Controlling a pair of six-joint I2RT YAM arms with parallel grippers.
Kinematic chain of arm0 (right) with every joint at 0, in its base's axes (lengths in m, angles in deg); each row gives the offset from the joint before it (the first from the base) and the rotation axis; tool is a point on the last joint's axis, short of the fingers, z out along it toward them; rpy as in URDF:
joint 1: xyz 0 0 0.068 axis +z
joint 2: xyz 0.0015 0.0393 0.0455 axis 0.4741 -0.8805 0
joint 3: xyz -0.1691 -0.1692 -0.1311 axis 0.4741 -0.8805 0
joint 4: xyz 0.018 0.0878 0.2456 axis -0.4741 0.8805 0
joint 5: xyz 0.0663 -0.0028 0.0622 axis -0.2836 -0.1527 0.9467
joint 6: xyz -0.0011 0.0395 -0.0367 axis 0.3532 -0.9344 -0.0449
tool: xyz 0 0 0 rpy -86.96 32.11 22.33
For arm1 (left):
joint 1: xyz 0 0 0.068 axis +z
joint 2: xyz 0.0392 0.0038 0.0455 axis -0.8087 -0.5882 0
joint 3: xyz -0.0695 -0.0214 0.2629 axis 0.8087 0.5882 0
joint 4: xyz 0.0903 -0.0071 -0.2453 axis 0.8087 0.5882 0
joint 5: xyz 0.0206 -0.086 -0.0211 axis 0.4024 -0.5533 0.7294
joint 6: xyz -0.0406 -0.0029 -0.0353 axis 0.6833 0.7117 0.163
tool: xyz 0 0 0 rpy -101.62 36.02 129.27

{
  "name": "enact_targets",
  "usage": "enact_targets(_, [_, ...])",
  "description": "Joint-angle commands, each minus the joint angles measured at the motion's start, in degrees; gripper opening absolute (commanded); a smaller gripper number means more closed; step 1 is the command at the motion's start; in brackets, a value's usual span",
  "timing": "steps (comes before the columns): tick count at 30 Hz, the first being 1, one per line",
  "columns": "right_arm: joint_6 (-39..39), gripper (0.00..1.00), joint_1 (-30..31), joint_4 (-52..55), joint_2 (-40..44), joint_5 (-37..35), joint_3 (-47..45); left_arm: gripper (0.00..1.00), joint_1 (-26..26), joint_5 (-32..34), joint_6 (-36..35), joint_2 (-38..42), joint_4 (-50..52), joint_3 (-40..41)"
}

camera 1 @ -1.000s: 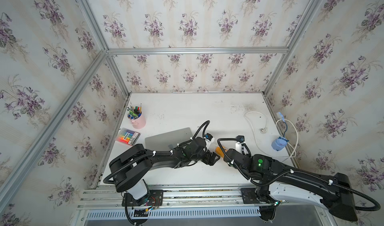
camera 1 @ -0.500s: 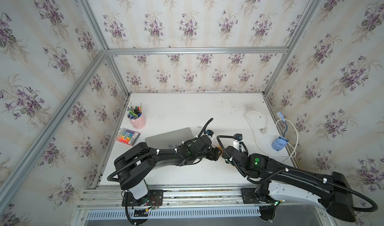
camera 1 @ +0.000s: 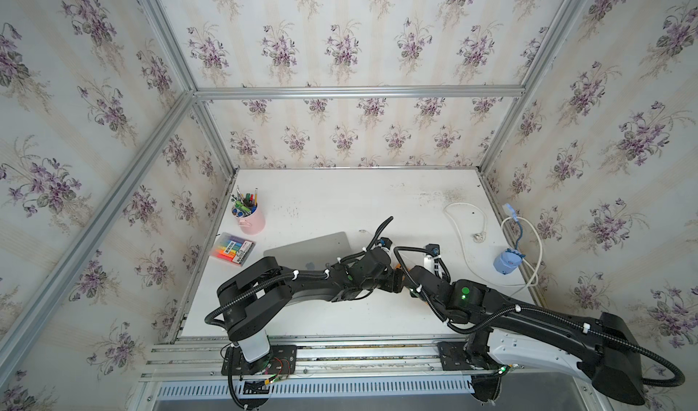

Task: Unplug the laptop charger
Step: Remove the charging cable from the plug.

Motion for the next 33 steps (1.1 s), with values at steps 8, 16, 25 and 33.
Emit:
enact_targets(8, [0.2,0.00,0.0,-0.8,0.6,1.6,-0.5,0.76,-0.4,0.0,2.5,-2.9,-3.5,-2.0])
enact_targets(16, [0.0,0.00,0.1,0.8,3.3,1.8,-1.2,0.76,-0.4,1.7,2.6,-3.6,-3.5,-2.6])
enact_targets(25, [-0.2,0.00,0.0,-0.1,3.4,2.1,-2.2,0.73,-0.4,2.0,3.0,-4.8,0.7,-4.6])
enact_targets(33, [0.0,0.00,0.1,-0.7,3.3,2.0,-2.0,0.65,-0.4,1.2,3.2,-6.7,4.8,-6.6])
